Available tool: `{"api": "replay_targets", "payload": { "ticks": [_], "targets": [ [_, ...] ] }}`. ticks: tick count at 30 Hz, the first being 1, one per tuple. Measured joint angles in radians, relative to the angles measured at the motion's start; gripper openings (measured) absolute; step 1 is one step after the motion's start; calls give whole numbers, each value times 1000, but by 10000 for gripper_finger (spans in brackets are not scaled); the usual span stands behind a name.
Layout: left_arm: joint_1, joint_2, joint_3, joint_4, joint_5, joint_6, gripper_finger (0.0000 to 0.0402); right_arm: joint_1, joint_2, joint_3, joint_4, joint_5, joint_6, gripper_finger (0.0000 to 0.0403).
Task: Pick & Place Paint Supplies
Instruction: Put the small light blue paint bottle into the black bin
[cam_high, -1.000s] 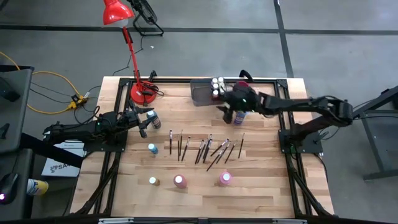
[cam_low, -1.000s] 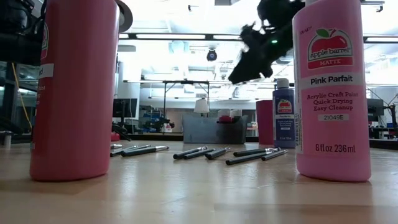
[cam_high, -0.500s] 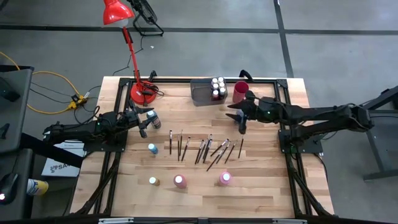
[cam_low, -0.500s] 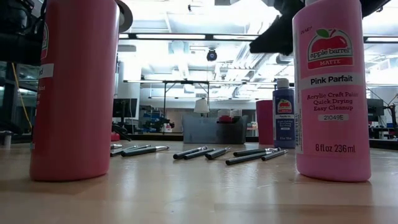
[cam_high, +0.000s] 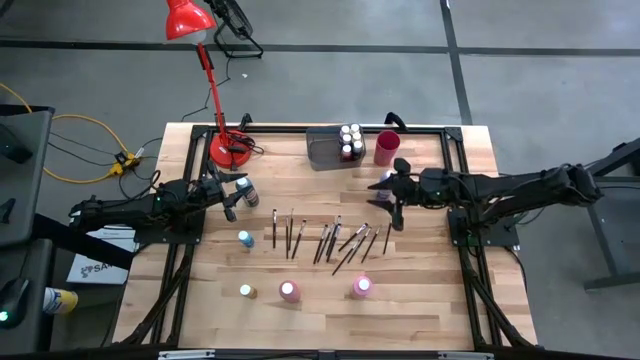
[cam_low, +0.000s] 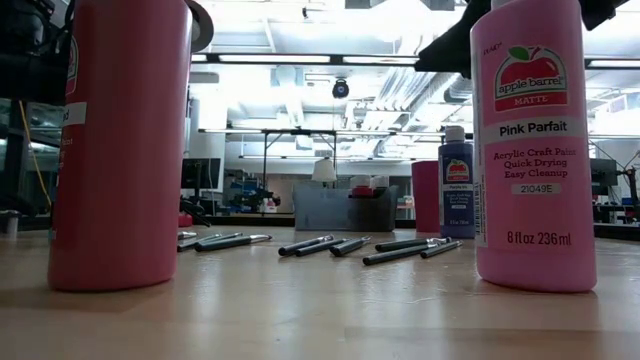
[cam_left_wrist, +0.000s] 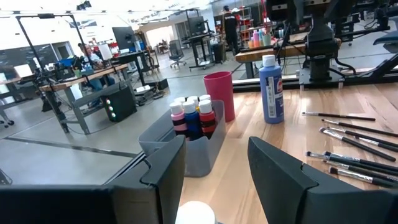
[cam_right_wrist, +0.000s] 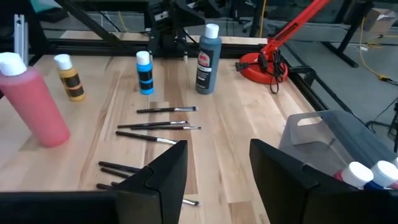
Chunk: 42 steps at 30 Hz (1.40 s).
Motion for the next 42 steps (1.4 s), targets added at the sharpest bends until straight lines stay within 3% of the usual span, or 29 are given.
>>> {"api": "replay_targets", "payload": {
  "ticks": [5, 13, 20, 23, 30, 37, 42],
  "targets": [
    [0, 0, 0, 12, 0, -15, 171, 25, 0, 0, 11, 34, 16, 167],
    [0, 0, 2, 26, 94, -145, 171, 55, 0, 0, 44, 138, 125, 167],
    [0, -1, 109, -16, 139, -81, 171, 58, 0, 0, 45, 195, 232, 167],
    [0, 0, 184, -84, 239, -40, 171, 58, 0, 0, 45, 198, 237, 167],
    [0, 0, 352, -500, 505, -105, 171, 58, 0, 0, 41, 173, 293, 167],
    [0, 0, 370, -694, 778, -239, 171, 58, 0, 0, 40, 148, 280, 167],
    [0, 0, 370, -856, 873, -296, 171, 58, 0, 0, 40, 106, 252, 167]
  ]
}}
